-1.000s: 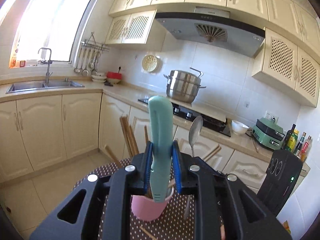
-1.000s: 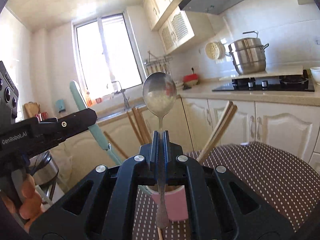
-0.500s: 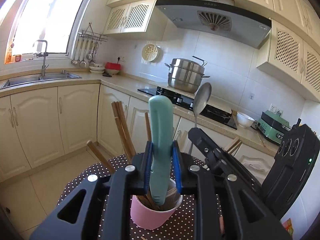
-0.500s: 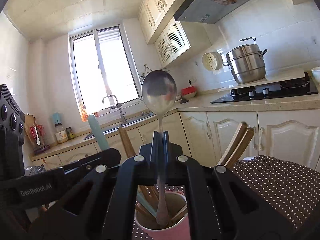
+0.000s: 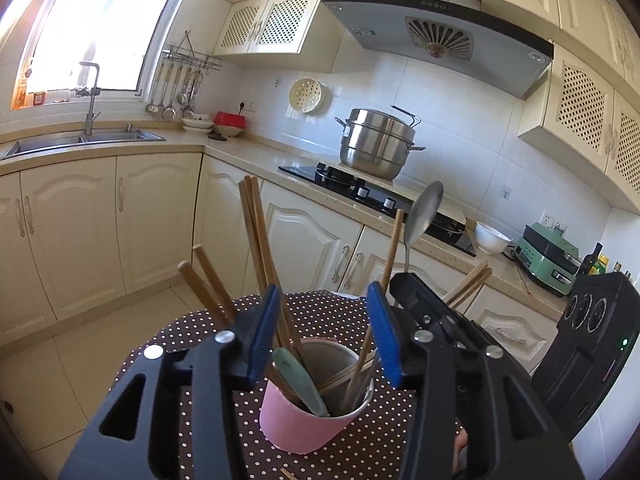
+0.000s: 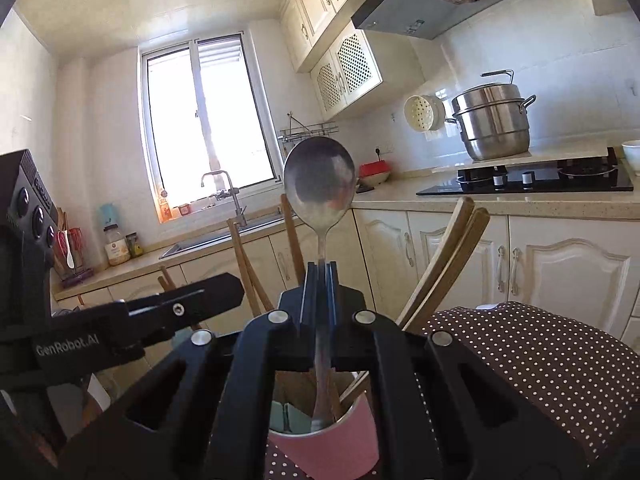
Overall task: Organize utensils
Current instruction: 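Open the left gripper to drop the knife into the cup while the right gripper drops the spoon, then lower the left gripper to the black spoon on the table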
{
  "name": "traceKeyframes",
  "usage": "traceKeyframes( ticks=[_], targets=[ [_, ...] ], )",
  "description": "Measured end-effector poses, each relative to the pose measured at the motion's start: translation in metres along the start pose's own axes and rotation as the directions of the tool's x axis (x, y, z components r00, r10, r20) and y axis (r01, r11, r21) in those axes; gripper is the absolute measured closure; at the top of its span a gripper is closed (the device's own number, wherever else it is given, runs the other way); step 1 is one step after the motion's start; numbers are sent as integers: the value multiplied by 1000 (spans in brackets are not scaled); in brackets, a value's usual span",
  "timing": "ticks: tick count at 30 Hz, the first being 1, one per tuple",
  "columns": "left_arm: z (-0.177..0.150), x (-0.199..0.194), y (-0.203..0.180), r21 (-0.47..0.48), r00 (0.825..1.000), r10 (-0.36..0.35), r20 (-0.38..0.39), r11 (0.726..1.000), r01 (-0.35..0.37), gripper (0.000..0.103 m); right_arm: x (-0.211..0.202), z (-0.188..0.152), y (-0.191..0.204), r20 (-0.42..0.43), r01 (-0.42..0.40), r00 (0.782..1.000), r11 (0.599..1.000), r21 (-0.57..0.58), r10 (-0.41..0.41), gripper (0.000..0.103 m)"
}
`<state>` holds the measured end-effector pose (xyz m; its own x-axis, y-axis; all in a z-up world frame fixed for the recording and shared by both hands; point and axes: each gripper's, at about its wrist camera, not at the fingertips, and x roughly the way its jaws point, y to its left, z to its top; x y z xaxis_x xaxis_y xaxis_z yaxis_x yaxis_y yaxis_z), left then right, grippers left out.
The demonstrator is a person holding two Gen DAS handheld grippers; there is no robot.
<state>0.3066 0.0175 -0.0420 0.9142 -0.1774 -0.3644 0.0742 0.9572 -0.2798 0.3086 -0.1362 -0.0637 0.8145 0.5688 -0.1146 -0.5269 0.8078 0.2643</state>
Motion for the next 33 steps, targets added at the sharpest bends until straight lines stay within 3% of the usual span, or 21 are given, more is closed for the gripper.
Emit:
traceKeyframes(
  ticks=[18, 25, 29, 33],
  targets=[
    [-5, -28, -3, 21, 996, 87, 21, 996, -87, 36, -20, -18, 11, -62, 40, 997, 999, -31, -42, 98],
    [-8, -38, -2, 31, 993, 119, 13, 992, -120, 35, -30, -20, 18, -71, 64, 995, 997, -33, -66, 94],
    [-11, -47, -1, 43, 989, 144, 14, 989, -145, 32, -40, -16, 22, -61, 72, 995, 997, -37, -74, 82],
    [-13, -59, -1, 41, 989, 147, 17, 988, -147, 32, -51, -14, 26, -57, 77, 995, 996, -37, -79, 82]
  ],
)
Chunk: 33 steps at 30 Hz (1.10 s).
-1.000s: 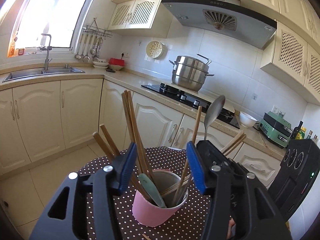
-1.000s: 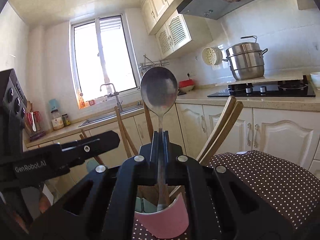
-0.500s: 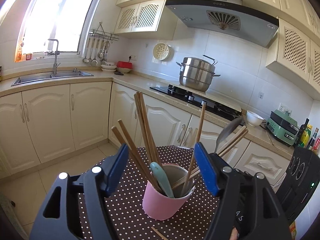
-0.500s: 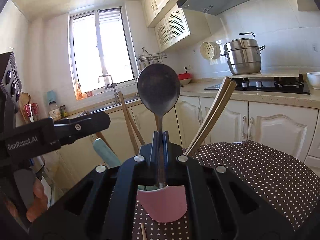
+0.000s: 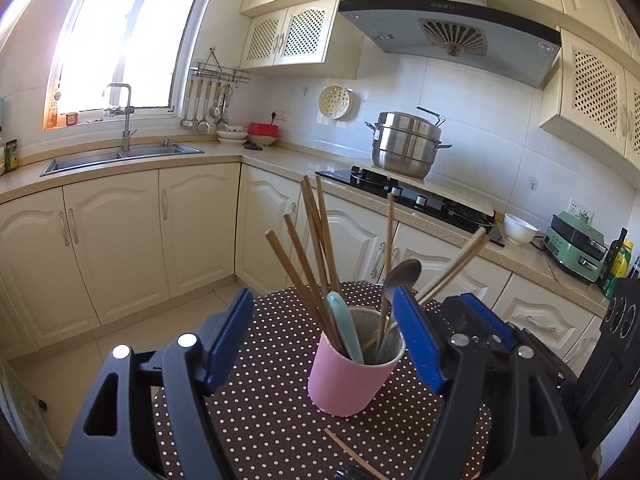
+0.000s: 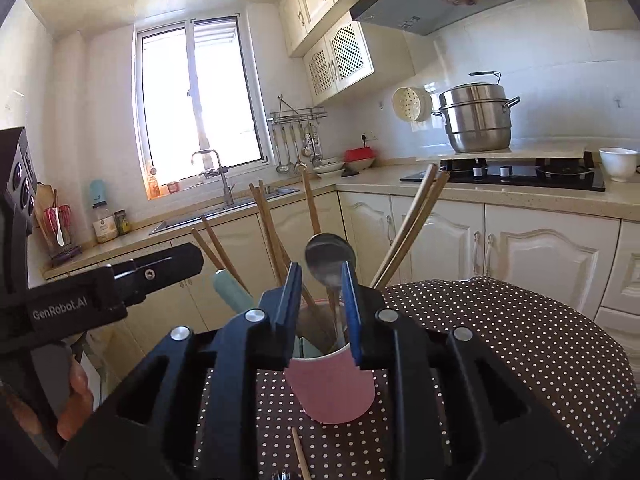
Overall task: Organize utensils
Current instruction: 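Lower the left gripper to the black spoon on the table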
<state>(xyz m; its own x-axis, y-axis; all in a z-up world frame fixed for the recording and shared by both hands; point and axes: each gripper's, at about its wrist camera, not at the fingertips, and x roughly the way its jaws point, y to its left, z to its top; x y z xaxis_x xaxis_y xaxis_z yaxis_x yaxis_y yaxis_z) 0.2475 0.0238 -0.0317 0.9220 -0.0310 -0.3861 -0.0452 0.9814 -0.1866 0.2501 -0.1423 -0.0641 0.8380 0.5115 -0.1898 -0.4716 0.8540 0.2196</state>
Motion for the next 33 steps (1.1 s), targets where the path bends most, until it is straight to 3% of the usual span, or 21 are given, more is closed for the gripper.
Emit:
traceKeyframes(
  ticks=[13, 15, 17, 23, 27, 30, 33],
  targets=[
    [-11, -50, -3, 27, 1000, 14, 18, 1000, -14, 29, -44, 6, 18, 1, -3, 1000, 1000, -16, 3, 81],
    [-14, -56, -5, 31, 1000, 13, 10, 999, -13, 28, -50, 5, 21, -14, 1, 1000, 1000, -22, -1, 74],
    [-20, -60, -5, 32, 1000, 16, -12, 999, -16, 27, -57, 1, 23, -31, 4, 1000, 1000, -31, -5, 59],
    [-45, -58, -2, 10, 990, 4, -138, 1000, -3, 27, -64, -17, 20, -150, 25, 988, 998, -63, -34, 59],
    [-68, -45, 5, -28, 961, 6, -275, 1000, -14, 27, -53, -40, 13, -319, 41, 946, 996, -82, -65, 57],
    [-87, -34, 12, -64, 928, 8, -373, 997, -34, 27, -39, -63, 4, -465, 46, 881, 994, -96, -86, 57],
    [-102, -27, 15, -78, 897, 11, -442, 996, -51, 27, -30, -84, 1, -555, 45, 825, 991, -129, -109, 57]
  ],
)
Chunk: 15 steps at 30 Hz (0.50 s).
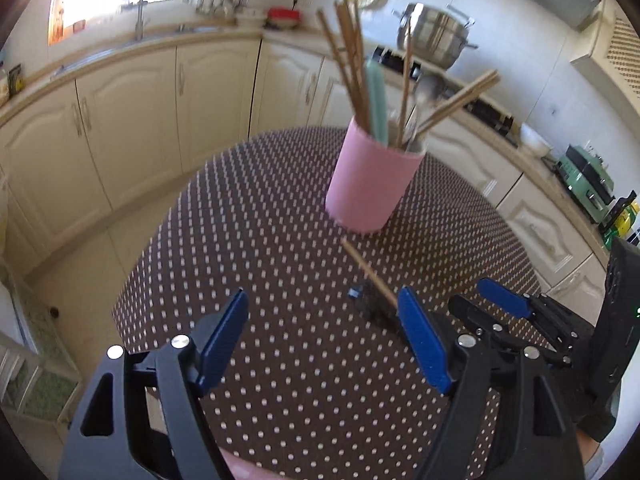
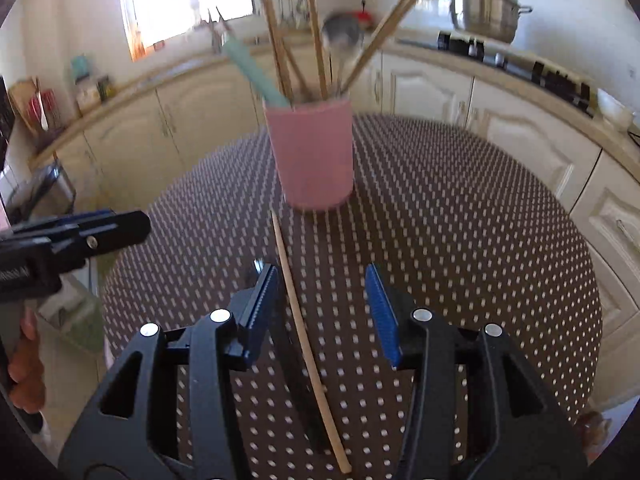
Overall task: Organize utensils
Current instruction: 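Lower the left gripper to the black spoon on the table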
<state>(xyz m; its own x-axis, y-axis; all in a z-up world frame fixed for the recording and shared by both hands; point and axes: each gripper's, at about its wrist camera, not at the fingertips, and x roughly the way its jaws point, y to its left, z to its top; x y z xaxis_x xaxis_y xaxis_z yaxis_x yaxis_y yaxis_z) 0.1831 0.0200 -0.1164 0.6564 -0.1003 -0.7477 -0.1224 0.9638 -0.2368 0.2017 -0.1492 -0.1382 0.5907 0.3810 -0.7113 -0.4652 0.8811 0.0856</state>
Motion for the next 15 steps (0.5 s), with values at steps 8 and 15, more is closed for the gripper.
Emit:
traceKeyframes(
  ticks=[8, 15],
  targets=[
    [-16, 24, -1, -16, 994, -8, -108, 1000, 6, 27, 30, -22, 7, -130, 10, 991, 998, -69, -19, 69],
    [-23, 51, -20, -4, 974, -49, -221, 999, 49, 27, 36, -25, -12, -153, 17, 988, 998, -61, -27, 70]
  ],
)
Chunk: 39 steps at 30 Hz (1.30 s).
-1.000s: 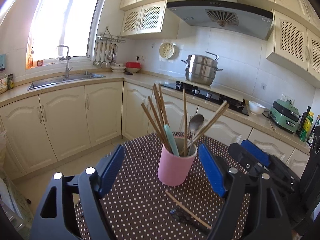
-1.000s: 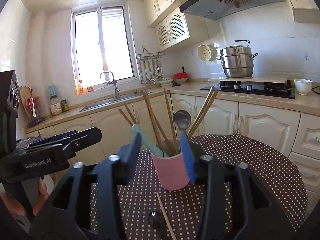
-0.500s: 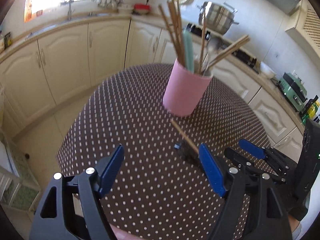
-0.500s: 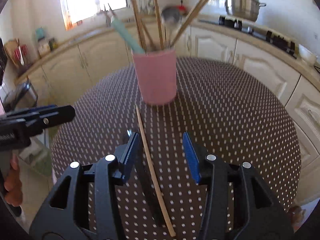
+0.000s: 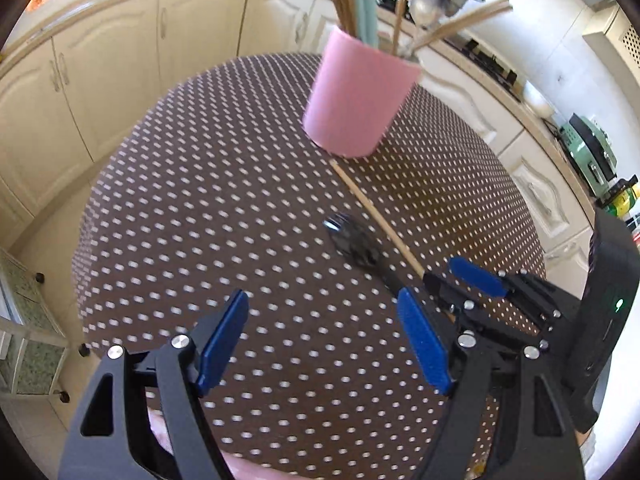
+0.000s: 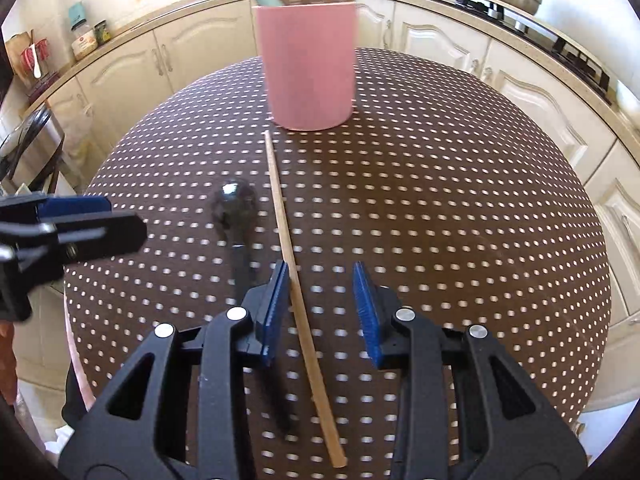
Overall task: Organize utensils
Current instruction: 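Lower the left gripper to the black spoon on the table, then close the left gripper on the black spoon while the right gripper grasps the last chopstick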
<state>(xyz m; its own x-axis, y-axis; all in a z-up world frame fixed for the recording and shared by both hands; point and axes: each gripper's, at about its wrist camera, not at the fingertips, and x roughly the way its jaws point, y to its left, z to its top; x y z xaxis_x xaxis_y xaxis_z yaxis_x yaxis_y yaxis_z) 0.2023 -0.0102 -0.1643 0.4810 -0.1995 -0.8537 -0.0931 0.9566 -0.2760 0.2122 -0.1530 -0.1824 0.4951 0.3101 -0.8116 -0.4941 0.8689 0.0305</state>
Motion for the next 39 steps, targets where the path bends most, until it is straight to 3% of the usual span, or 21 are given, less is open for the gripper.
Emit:
traceKeyframes(
  ticks=[6, 10, 16, 19, 24, 27, 32, 39],
  targets=[
    [4, 36, -29, 23, 997, 21, -76, 1000, -20, 28, -6, -7, -29, -9, -40, 999, 998, 58, 41, 70],
    [12, 50, -47, 39, 994, 77, -78, 996, -74, 28, -8, -9, -41, -9, -73, 997, 995, 69, 74, 70],
    [13, 74, -82, 178, 964, 263, -36, 951, -253, 29, -11, -11, -43, -18, -98, 995, 994, 56, 99, 70],
    [11, 75, -87, 214, 970, 242, -17, 949, -233, 40, -9, -8, -43, -30, -102, 994, 994, 49, 104, 68],
    [8, 59, -76, 256, 974, 226, -11, 942, -216, 78, -4, 1, -36, -52, -99, 994, 994, 38, 100, 63],
    [10, 54, -68, 259, 979, 204, -17, 946, -193, 88, 0, 6, -28, -73, -83, 994, 996, 17, 84, 62],
    [22, 49, -35, 250, 987, 155, -39, 958, -140, 91, 12, 23, -17, -126, -64, 990, 998, -7, 63, 59],
    [36, 44, -8, 216, 993, 90, -70, 974, -73, 92, 29, 47, -5, -242, -60, 969, 997, -47, 47, 57]
  ],
)
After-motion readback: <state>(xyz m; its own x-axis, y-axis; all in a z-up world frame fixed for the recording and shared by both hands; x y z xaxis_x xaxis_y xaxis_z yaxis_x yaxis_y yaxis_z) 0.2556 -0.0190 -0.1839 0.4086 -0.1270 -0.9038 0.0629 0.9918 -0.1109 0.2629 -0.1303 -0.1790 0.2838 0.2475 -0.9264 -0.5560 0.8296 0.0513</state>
